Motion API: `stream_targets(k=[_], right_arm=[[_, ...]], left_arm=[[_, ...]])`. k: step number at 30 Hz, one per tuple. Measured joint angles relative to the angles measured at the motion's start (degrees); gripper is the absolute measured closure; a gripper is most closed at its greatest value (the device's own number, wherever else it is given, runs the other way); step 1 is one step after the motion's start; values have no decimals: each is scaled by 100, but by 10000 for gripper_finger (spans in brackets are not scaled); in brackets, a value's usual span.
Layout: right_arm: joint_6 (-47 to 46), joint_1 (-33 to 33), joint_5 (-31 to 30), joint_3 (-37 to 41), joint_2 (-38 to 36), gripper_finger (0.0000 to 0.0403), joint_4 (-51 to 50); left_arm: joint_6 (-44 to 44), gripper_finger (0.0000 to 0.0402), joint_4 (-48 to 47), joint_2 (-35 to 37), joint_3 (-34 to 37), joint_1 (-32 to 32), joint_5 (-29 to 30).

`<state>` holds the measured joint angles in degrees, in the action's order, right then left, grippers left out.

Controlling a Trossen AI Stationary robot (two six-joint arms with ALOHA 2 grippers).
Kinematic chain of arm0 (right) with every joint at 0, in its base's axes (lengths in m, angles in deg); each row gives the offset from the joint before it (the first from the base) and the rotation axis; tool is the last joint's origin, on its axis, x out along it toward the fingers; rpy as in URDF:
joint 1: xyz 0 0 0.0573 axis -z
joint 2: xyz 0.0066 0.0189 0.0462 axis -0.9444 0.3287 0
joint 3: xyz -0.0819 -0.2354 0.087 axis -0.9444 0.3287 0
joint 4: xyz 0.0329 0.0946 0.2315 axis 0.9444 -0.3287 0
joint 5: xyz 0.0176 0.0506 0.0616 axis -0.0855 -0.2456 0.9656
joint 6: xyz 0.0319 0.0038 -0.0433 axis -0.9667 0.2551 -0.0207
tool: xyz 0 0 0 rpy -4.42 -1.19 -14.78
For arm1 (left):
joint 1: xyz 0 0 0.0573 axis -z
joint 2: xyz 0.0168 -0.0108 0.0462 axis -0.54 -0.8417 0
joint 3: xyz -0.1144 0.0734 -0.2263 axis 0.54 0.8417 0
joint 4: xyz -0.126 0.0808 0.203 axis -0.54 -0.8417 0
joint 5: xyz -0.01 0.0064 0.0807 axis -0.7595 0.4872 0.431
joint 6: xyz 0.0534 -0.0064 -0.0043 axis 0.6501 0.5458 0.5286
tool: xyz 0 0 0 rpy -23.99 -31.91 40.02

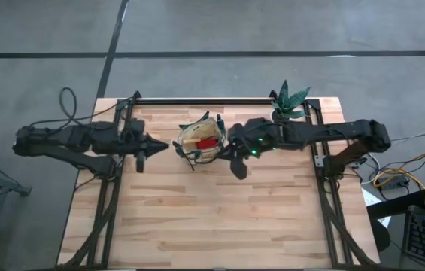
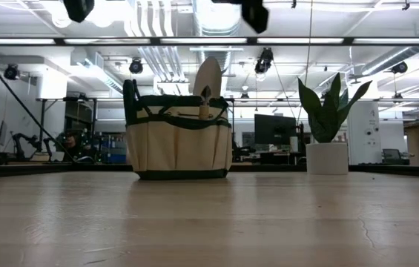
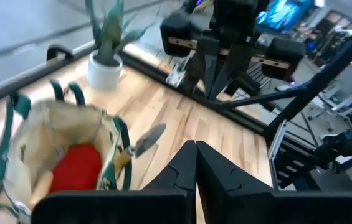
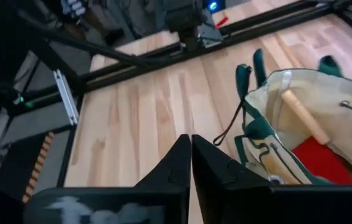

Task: Pick & Place Garden tools in Gardening bag
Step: Return to Home Position

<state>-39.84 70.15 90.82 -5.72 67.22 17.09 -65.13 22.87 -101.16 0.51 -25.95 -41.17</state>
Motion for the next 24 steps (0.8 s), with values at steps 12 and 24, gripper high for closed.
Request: stream_targets(k=[12,24], right_arm=[[690,-200,-613,306,-921,394,-895],[430,-239,-425,787,-1121,394,-945]], left_arm=[[170,379,-462,1508,317,1,263],[1127,374,-1789,2609,924,12,634]])
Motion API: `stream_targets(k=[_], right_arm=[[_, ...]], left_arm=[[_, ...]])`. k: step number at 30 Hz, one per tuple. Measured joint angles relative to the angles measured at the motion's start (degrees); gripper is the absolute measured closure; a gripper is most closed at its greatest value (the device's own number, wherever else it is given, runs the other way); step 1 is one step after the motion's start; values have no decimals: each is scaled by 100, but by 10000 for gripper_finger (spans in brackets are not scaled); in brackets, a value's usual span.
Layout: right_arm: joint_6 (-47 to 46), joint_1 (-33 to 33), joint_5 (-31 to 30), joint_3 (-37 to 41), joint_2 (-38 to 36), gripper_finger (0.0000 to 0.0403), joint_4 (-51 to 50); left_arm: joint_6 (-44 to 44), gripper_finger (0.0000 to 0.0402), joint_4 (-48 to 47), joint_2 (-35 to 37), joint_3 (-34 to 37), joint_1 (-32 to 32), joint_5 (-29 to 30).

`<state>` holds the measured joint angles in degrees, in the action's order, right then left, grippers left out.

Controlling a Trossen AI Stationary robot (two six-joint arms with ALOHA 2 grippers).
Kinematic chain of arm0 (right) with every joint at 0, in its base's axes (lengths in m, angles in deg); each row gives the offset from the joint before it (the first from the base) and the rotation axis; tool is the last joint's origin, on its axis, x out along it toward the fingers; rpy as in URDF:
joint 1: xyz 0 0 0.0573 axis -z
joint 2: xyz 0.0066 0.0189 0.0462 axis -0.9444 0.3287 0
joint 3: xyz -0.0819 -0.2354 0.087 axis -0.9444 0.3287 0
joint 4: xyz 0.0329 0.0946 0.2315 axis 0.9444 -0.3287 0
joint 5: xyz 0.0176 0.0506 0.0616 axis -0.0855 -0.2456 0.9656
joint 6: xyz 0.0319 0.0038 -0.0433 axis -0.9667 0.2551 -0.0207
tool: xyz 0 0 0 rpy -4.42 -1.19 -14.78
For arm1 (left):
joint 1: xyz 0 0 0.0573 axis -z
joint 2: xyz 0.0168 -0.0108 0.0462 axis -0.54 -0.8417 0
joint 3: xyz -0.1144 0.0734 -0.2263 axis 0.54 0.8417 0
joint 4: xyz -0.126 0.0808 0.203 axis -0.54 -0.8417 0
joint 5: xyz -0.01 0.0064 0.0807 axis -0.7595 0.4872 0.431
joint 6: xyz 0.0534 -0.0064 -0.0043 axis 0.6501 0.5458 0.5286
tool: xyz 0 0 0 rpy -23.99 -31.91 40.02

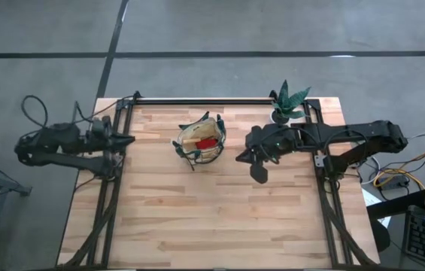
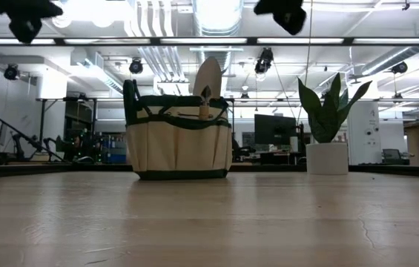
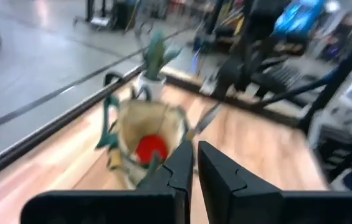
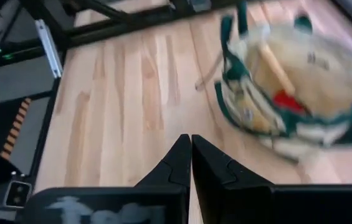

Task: Pick & Place Garden tools in Gardening bag
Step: Return to Home Position

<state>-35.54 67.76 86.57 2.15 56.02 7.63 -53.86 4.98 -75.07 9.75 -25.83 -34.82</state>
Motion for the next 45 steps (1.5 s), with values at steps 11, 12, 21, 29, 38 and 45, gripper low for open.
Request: stream_targets(k=[11,12,21,29,38,45], right_arm=[[-221,-144,309,1919,-307,394,3813],[-287,-145,338,2119,-365,394,4202],[-592,-155,521,3495,-1591,394,4707],[-423,-155,-116,4622,-3187,394,4735],[-19,-157,-130,5578,-4701,394,4912],[108,-155,-135,6310,-5559,394,4894]], left_arm=[[1330,374,2354,856,1438,0,-409],[1364,374,2467,983,1523,0,-506],[1400,374,2547,1562,2031,2,-750],[1503,374,2592,1527,2105,2,-633],[1579,374,2037,1513,2342,6,-229],[570,374,2427,1515,2907,4,-228]])
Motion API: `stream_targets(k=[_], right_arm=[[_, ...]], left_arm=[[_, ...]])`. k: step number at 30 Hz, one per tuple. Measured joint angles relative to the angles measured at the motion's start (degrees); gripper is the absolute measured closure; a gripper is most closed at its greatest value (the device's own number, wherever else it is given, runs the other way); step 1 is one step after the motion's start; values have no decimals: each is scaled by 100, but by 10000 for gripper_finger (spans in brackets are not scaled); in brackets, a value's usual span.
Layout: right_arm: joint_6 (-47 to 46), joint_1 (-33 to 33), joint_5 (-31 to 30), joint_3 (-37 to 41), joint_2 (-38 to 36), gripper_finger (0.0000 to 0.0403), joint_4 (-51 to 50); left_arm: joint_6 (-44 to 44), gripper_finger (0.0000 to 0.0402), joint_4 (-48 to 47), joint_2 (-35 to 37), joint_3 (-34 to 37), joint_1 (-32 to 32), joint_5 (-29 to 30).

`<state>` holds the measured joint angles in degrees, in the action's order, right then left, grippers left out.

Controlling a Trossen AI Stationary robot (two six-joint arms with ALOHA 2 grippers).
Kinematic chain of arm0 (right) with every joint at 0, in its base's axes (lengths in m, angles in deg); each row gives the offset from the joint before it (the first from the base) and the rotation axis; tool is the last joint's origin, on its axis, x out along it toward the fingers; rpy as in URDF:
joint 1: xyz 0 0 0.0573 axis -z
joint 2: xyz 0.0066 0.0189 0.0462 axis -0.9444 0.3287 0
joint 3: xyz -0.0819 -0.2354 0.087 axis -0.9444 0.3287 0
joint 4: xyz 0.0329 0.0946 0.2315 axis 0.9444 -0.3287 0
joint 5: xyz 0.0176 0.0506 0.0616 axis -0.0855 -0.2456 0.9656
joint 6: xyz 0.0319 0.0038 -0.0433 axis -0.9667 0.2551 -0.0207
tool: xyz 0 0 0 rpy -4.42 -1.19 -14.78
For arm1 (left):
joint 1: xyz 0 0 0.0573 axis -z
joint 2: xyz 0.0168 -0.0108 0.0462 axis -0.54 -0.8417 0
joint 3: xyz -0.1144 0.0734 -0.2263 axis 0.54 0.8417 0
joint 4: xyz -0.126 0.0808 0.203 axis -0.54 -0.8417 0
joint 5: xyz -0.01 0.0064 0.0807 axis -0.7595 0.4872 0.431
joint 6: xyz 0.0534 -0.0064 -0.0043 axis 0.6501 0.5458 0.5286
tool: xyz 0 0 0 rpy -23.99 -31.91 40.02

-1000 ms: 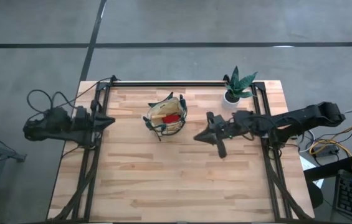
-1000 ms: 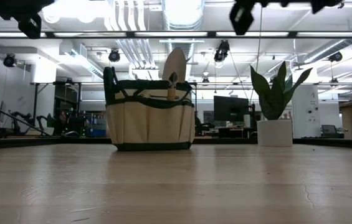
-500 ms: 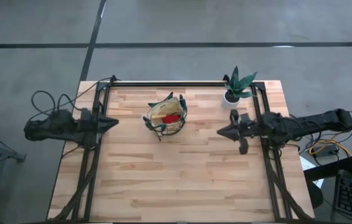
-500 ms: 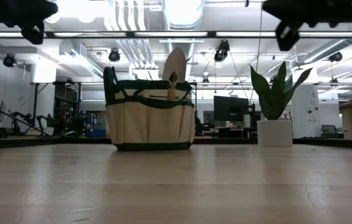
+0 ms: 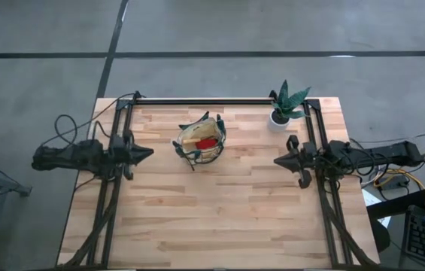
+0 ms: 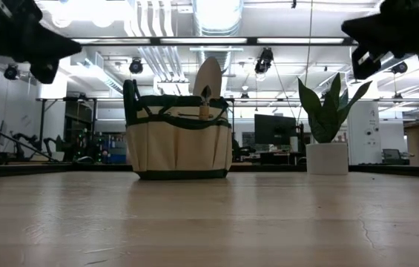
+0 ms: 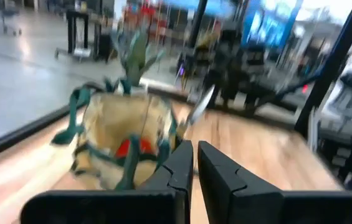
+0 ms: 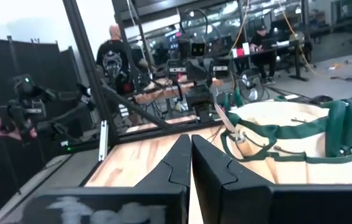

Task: Pick & Place Garden tools in Gardening bag
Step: Return to Home Position

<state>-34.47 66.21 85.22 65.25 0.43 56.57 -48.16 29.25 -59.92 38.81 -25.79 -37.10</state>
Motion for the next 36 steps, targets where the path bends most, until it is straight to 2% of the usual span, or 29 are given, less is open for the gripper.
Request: stream_targets(k=[6,9,13,20,36], right_arm=[[-67,0,1,612,-685,394,189],[-131,0,-43,630,-944,394,-469],[-138,0,-135,631,-1113,394,-927],[-64,0,-148,631,-1072,394,-935],[-90,0,-141,631,-1013,394,-990]], left_arm=[[548,374,2494,5,1006,1,-50],[850,374,3250,5,1413,2,-139],[1041,374,2910,-50,1424,2,-263],[1062,374,2208,-76,1431,2,-282],[1050,374,2136,-146,1416,2,-295]])
